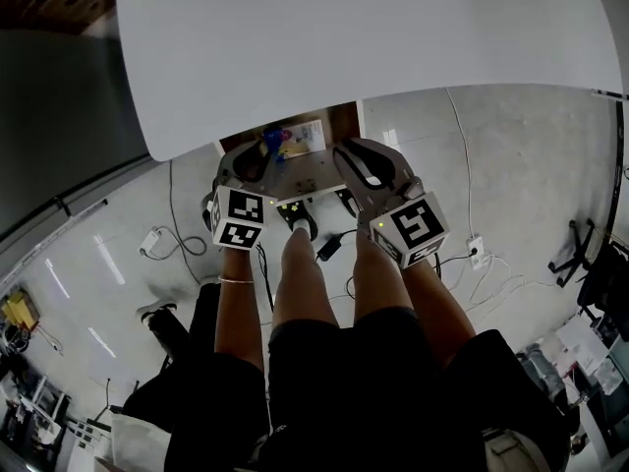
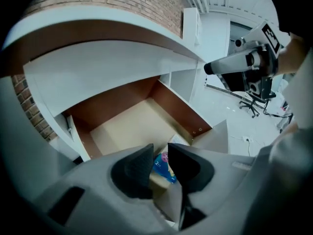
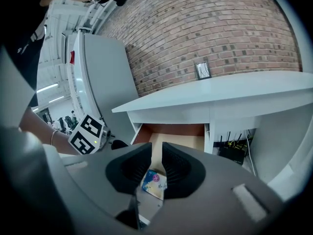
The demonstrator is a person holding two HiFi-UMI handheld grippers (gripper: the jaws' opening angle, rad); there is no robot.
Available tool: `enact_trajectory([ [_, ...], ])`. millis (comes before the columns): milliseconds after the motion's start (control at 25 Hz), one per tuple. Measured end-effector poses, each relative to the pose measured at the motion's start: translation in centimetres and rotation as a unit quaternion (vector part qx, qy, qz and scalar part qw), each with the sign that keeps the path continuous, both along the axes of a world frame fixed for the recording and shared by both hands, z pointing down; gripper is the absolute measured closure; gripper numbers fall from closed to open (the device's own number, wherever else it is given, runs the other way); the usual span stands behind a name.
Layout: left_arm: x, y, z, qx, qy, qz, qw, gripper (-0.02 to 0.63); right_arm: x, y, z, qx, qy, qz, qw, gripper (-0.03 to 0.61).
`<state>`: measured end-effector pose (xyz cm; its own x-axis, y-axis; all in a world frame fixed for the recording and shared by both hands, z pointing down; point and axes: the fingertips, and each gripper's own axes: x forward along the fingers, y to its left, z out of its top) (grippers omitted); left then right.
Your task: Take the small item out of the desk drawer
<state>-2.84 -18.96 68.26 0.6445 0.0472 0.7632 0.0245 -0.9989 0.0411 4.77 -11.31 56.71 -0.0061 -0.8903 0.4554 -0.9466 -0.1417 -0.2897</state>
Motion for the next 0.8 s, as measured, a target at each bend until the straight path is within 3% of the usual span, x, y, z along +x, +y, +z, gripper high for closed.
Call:
enact_trajectory([
  [800,3.4,1.2,8.2,0.028,-0.13,0.078,0.988,0.5,0.9,1.3,1.5,-0.006,-0.023,-0.002,1.0,0.508],
])
